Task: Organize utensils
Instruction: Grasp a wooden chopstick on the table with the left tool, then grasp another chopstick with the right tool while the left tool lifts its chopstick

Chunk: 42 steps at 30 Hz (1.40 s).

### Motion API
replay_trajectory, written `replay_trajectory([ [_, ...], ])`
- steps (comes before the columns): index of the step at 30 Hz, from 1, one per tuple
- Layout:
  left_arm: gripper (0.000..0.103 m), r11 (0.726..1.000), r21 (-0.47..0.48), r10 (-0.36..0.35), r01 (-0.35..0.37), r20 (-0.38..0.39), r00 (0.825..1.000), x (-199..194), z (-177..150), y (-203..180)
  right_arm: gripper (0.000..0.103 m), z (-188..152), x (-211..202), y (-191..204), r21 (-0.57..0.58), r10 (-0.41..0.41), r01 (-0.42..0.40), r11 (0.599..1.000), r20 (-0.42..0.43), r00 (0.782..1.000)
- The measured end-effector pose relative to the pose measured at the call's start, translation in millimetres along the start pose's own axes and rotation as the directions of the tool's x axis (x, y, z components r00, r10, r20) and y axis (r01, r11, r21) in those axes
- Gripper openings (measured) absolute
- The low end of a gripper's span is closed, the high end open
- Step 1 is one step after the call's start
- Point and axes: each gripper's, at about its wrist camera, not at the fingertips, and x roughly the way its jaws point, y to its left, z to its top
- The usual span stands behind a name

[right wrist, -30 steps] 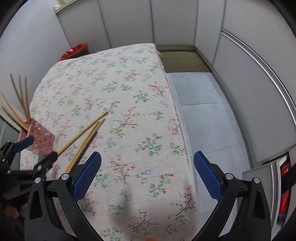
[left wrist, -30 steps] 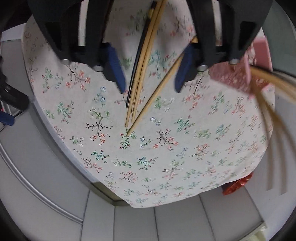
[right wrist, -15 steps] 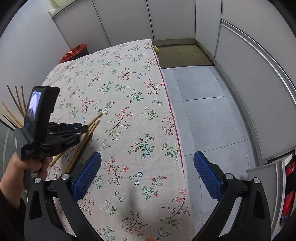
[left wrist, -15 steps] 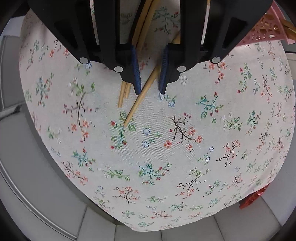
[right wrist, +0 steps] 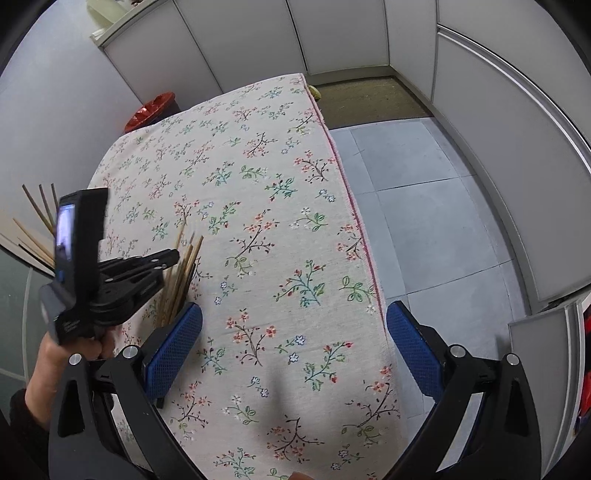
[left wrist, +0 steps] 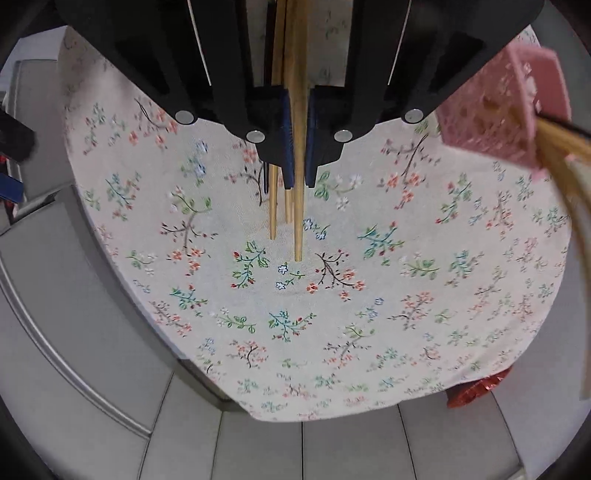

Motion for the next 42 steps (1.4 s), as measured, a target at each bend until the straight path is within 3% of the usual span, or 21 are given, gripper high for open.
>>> replay_trajectory([
  [6, 0.006, 1.0, 0.009, -0.019, 0.018, 0.101, 0.995, -67, -23, 5, 0.096, -2, 6, 11, 0.001, 0.003, -0.003, 1.0, -0.017, 1.0],
  [12, 0.006, 1.0, -0.003, -0.009, 0.01, 0.208, 0.978, -128, -57, 18, 0.094, -3, 19, 34, -0.036, 0.014, -0.015, 0.999, -0.042, 0.999],
  [19, 0.006, 0.999, -0.034, 0.017, -0.007, 0.299, 0.954, -168, -85, 42, 0.064, 6, 41, 69, -0.085, 0.092, -0.102, 0.991, -0.116, 0.989],
  [23, 0.006, 0.997, -0.075, -0.003, 0.028, 0.315, 0.949, -178, -94, 65, 0.049, 14, 50, 87, -0.103, 0.126, -0.139, 0.985, -0.125, 0.984],
  [28, 0.006, 0.991, -0.113, -0.024, 0.065, 0.339, 0.94, -185, -99, 84, 0.021, 19, 78, 115, -0.11, 0.157, -0.177, 0.978, -0.168, 0.973],
  [33, 0.006, 0.99, -0.117, -0.038, 0.083, 0.345, 0.938, -187, -103, 92, 0.01, 23, 104, 134, -0.11, 0.145, -0.168, 0.98, -0.192, 0.971],
  [42, 0.006, 0.987, -0.13, -0.044, 0.094, 0.343, 0.938, -188, -109, 105, 0.008, 31, 140, 138, -0.066, 0.082, -0.098, 0.993, -0.218, 0.972],
])
